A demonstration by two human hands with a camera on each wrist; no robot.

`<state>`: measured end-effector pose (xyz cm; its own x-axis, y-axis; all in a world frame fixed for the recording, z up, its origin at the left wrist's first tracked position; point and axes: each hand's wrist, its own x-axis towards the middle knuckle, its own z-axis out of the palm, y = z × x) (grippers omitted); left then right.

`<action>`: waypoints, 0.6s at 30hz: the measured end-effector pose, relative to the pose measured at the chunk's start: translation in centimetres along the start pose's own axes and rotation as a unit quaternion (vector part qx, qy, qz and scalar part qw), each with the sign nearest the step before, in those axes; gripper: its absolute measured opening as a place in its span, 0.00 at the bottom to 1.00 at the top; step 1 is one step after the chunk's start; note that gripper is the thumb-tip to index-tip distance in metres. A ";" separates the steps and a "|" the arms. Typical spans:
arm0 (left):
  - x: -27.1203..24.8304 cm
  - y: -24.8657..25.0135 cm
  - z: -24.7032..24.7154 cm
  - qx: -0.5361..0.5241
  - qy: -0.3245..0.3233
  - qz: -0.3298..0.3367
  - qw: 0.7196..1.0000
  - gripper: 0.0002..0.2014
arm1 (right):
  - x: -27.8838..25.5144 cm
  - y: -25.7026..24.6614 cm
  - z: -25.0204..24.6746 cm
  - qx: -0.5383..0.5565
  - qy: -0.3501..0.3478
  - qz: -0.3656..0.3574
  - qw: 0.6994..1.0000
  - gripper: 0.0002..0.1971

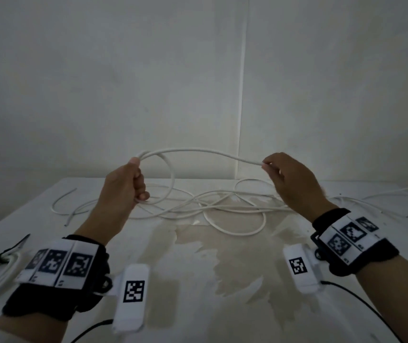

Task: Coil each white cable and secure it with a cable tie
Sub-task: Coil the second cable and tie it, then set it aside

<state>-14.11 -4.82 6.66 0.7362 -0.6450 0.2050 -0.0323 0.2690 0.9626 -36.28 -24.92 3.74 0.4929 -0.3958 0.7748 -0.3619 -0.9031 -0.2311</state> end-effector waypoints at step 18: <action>-0.1 -1.4 0.8 0.087 -0.026 0.041 0.995 0.19 | -0.5 -9.1 6.0 -0.059 -0.074 -0.353 0.931 0.11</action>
<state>-14.68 -5.73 5.48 0.6901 -0.6632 0.2895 -0.2108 0.1986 0.9572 -28.50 -17.54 1.95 0.7415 0.2633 0.6172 0.0142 -0.9258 0.3778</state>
